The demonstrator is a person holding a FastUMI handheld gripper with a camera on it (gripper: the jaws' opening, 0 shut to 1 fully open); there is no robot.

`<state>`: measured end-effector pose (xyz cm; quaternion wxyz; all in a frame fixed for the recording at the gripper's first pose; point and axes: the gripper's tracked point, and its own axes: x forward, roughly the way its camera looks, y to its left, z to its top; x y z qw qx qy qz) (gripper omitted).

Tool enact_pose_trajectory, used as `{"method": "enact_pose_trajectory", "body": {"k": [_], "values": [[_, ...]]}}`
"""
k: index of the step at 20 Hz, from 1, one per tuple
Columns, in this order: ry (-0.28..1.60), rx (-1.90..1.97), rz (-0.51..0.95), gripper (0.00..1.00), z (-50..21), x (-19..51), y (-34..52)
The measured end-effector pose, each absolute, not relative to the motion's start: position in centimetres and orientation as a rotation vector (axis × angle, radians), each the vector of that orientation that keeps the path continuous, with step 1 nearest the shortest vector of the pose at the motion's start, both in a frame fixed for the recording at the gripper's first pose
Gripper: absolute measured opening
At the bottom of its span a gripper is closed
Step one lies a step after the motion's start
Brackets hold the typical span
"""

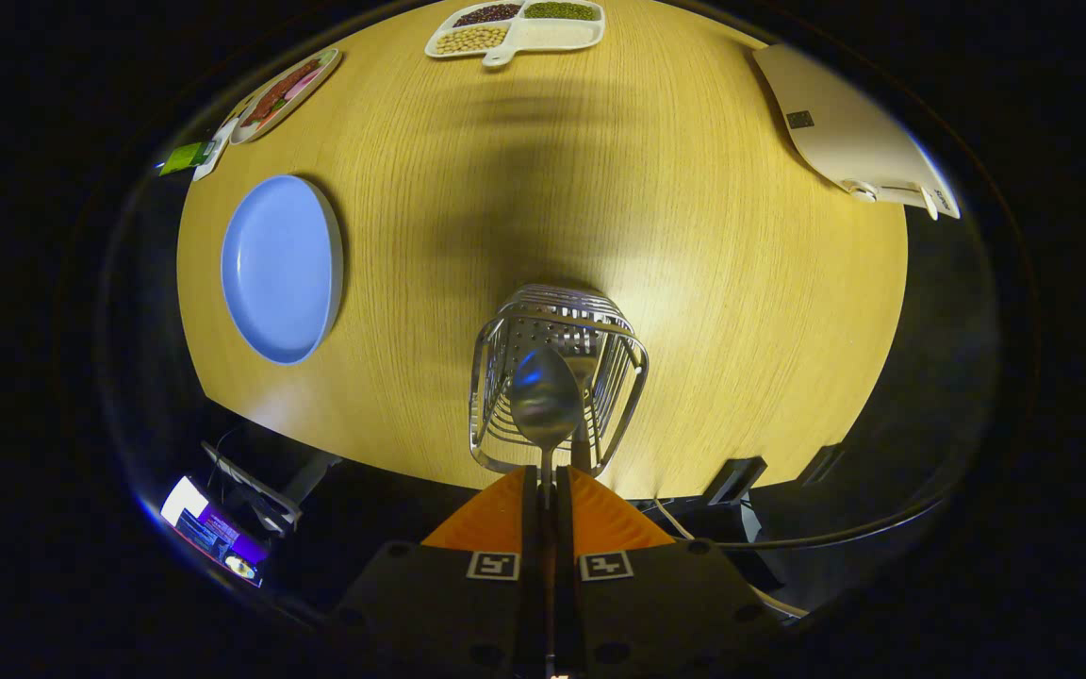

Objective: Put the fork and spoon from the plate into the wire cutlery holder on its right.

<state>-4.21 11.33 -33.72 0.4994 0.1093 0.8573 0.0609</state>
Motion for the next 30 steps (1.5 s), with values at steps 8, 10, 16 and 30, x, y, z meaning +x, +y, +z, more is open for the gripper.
{"method": "enact_pose_trajectory", "body": {"k": [8, 10, 16, 30], "values": [[1.743, 0.381, 0.103, 0.55, -33.1, -0.3, 11.1], [1.611, 0.388, 0.068, 0.62, -32.0, 1.1, 10.6], [1.134, 0.337, -0.072, 0.88, -23.9, 4.5, 7.8], [0.316, 0.214, -0.16, 0.97, 2.2, 3.1, 8.9]]}}
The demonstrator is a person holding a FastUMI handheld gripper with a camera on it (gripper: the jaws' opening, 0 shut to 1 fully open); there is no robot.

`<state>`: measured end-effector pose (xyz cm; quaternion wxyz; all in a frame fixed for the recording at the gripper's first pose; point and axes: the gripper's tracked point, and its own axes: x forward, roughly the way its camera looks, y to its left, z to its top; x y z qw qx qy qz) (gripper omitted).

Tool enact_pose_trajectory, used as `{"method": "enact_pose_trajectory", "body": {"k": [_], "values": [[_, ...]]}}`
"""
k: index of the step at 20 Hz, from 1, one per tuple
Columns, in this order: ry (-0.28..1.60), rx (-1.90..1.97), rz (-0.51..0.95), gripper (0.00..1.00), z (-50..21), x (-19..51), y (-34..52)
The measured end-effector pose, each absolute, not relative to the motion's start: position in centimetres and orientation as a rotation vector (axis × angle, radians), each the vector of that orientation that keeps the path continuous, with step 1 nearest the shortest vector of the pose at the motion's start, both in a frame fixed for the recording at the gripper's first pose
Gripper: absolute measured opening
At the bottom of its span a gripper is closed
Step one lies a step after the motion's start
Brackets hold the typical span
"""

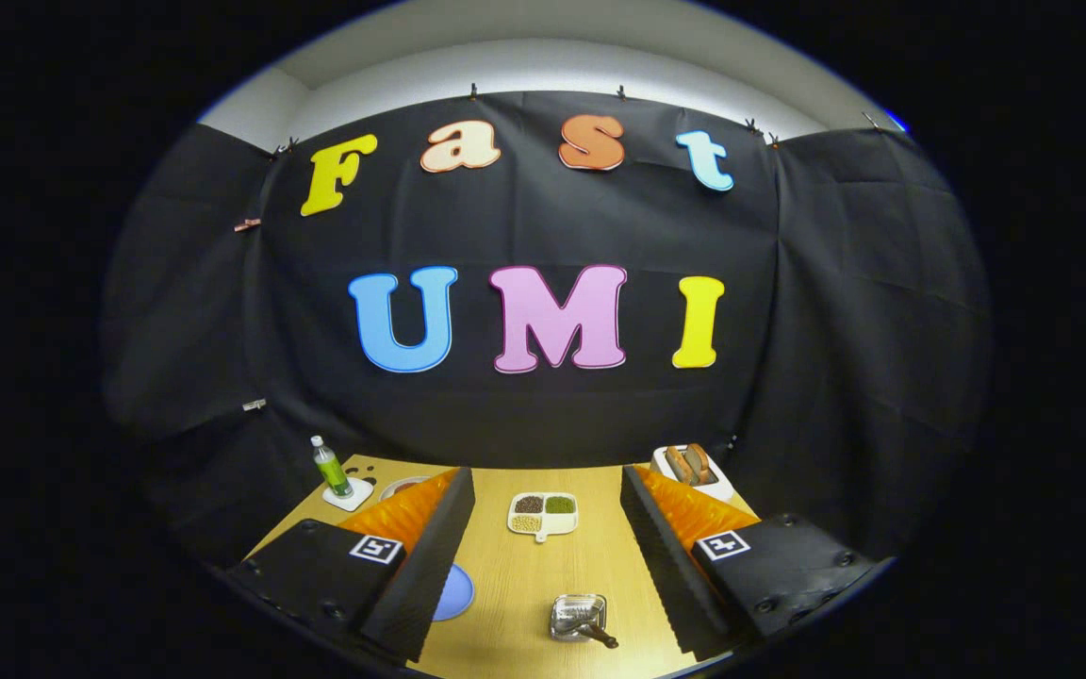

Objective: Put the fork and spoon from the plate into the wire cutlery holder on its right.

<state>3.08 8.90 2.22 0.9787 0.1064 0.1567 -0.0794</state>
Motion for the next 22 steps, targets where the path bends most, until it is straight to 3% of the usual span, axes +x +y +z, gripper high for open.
{"method": "enact_pose_trajectory", "body": {"k": [22], "values": [[0.136, 0.209, -0.204, 0.97, 9.5, -1.0, 11.3]]}}
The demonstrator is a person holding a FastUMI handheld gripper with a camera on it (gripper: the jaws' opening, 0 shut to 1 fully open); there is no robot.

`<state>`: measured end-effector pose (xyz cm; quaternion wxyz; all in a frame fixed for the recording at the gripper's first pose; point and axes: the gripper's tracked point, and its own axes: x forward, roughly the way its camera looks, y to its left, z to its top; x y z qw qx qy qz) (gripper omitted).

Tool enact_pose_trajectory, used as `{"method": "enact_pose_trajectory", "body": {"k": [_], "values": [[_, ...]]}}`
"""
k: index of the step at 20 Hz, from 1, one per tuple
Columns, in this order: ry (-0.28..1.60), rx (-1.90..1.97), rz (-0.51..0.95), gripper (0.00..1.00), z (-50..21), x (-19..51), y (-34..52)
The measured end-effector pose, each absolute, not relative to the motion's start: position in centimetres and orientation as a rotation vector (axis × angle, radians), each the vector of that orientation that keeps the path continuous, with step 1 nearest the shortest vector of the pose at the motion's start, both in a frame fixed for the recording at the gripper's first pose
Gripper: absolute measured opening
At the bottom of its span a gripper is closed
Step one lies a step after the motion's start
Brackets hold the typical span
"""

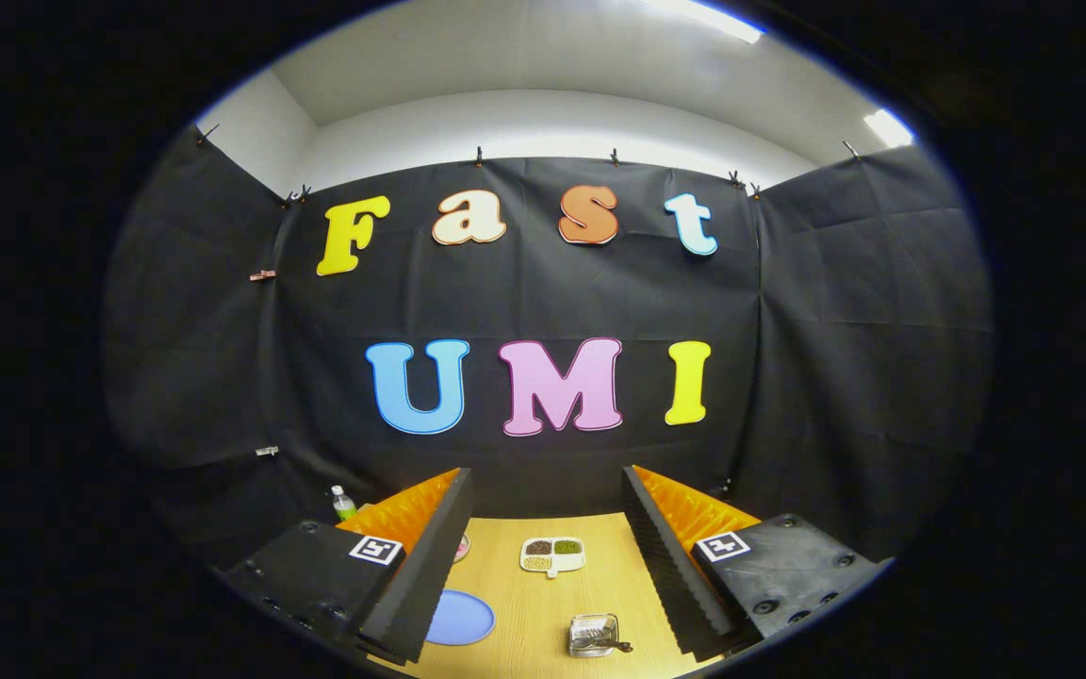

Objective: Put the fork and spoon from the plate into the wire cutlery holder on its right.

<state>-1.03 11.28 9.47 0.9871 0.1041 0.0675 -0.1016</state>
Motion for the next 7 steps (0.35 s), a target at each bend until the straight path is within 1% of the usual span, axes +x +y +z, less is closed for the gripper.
{"method": "enact_pose_trajectory", "body": {"k": [7], "values": [[0.151, 0.199, -0.191, 0.97, 9.09, -0.67, 11.69]]}}
